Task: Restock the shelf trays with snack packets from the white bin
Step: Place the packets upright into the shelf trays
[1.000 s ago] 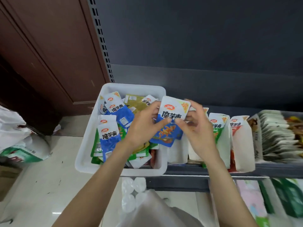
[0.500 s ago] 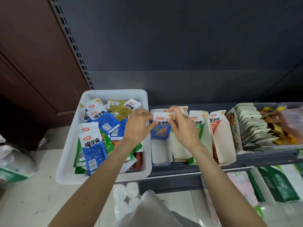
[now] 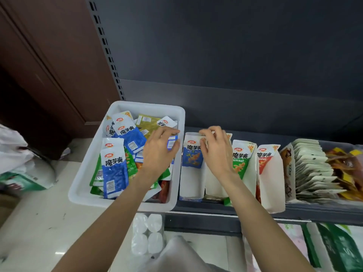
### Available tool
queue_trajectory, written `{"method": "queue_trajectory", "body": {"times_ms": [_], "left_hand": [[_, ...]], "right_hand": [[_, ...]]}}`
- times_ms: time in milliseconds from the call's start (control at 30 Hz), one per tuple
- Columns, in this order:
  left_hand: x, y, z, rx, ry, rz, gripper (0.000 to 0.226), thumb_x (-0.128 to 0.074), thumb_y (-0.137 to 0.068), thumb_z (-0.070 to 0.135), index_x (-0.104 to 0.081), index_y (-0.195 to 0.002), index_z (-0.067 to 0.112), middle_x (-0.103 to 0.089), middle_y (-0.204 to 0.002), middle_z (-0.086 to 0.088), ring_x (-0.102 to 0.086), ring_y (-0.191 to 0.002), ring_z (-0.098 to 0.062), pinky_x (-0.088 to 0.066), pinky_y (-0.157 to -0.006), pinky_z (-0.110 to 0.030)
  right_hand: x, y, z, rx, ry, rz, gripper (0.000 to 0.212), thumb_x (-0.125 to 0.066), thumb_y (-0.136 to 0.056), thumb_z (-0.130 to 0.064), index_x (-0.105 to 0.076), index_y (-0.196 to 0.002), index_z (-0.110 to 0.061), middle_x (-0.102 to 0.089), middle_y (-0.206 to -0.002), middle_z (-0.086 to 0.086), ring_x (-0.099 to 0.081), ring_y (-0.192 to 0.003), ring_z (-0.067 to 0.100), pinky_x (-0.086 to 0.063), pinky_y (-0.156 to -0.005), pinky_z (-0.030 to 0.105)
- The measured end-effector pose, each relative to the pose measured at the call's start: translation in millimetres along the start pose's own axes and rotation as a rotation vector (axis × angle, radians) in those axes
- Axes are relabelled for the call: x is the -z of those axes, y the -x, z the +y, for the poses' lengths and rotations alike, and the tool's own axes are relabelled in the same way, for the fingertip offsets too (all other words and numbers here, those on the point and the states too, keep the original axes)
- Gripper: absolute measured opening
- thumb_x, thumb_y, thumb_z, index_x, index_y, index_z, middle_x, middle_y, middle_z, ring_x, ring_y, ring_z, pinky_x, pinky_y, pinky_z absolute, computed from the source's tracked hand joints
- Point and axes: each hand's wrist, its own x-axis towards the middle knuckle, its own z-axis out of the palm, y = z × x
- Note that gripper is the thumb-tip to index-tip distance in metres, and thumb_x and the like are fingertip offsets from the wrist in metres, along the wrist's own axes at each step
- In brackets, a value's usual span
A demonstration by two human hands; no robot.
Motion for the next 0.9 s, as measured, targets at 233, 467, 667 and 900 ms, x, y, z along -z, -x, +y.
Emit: {"method": "queue_trajectory", "body": {"times_ms": [233, 467, 667, 900], "left_hand": [[78.3, 66.0, -67.5, 0.330, -0.097, 0.054, 0.029, -0.067, -0.084, 0.022, -0.063, -0.111, 0.015, -0.067, -0.105, -0.003, -0.060, -0.092, -0.026, -0.049, -0.074, -0.035], [113.9, 77.0, -121.3, 0.540, -0.190, -0.152, 0.034, -0.061, -0.087, 0.023, -0.053, -0.119, 0.021, -0.062, -0.119, -0.005, -0.064, -0.091, -0.024, -0.055, -0.072, -0.037], [118.8, 55.9, -140.9, 0.444, -0.108, -0.366, 0.042, -0.051, -0.094, 0.022, -0.041, -0.135, 0.020, -0.059, -0.126, -0.007, -0.062, -0.101, -0.024, -0.053, -0.078, -0.035], [122.4, 40.9, -155.5, 0.299, 0.040, -0.448, 0.043, -0.042, -0.095, 0.009, -0.041, -0.138, 0.012, -0.060, -0.120, -0.016, -0.058, -0.100, -0.029, -0.043, -0.084, -0.034]], "right_hand": [[2.5, 13.3, -71.8, 0.182, -0.380, -0.341, 0.026, -0.051, -0.095, -0.023, -0.056, -0.121, -0.018, -0.052, -0.121, -0.001, -0.048, -0.113, 0.013, -0.039, -0.086, 0.023], [-46.5, 15.7, -147.0, 0.148, -0.469, -0.590, 0.032, -0.055, -0.094, -0.020, -0.054, -0.126, -0.019, -0.059, -0.116, -0.001, -0.058, -0.093, 0.010, -0.050, -0.082, 0.030], [-78.4, 17.2, -189.3, -0.030, -0.308, -0.702, 0.056, -0.054, -0.092, -0.044, -0.037, -0.140, -0.024, -0.047, -0.136, 0.001, -0.049, -0.120, 0.018, -0.045, -0.097, 0.038], [-93.7, 25.8, -238.6, -0.128, 0.113, -0.663, 0.088, -0.060, -0.080, -0.060, -0.018, -0.146, -0.019, -0.035, -0.139, 0.012, -0.036, -0.127, 0.032, -0.041, -0.096, 0.040]]}}
